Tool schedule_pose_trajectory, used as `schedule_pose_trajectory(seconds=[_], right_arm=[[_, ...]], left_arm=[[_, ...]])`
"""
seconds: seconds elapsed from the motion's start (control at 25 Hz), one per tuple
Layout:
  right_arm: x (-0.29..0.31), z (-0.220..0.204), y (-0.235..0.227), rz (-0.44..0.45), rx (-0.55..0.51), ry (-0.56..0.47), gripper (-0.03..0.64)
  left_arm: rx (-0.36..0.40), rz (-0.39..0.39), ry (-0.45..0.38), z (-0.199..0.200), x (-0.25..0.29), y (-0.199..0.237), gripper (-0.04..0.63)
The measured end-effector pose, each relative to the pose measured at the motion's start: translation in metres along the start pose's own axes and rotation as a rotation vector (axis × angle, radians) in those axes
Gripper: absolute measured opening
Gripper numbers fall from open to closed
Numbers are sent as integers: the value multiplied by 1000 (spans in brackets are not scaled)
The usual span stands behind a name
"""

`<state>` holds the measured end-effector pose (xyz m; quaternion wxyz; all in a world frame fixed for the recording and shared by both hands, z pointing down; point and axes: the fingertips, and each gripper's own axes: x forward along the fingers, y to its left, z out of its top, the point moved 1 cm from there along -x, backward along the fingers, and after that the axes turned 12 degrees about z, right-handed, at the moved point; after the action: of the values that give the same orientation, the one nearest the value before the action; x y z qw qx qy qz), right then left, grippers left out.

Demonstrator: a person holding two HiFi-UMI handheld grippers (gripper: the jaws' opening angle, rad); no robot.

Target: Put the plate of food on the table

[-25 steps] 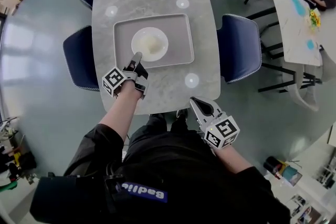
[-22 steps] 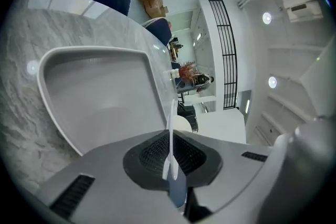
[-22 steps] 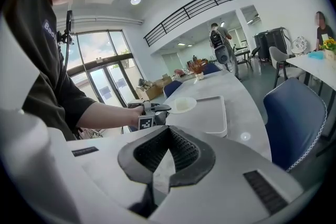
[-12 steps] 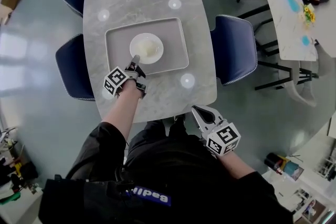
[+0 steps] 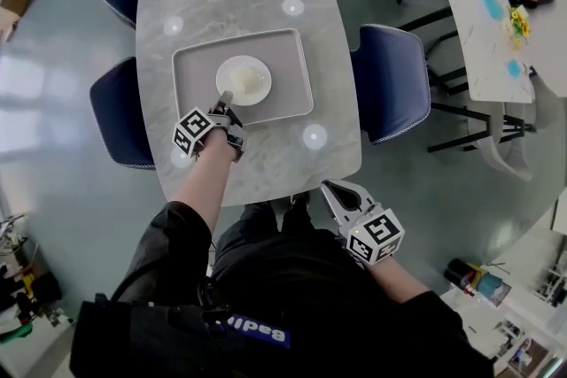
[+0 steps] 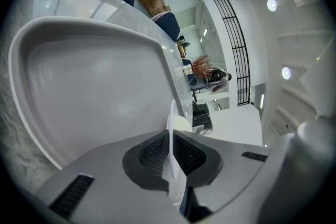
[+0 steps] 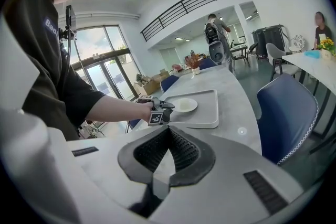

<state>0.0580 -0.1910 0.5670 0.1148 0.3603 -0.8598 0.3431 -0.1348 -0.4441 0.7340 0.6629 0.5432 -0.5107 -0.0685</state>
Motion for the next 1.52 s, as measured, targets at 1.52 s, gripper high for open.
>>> schedule_pose_trajectory(seconds=[1.52], right_arm=[[-19,29,11,38,-76,-91,11]], left_arm=[[402,107,151,-56,-90,-32,144]])
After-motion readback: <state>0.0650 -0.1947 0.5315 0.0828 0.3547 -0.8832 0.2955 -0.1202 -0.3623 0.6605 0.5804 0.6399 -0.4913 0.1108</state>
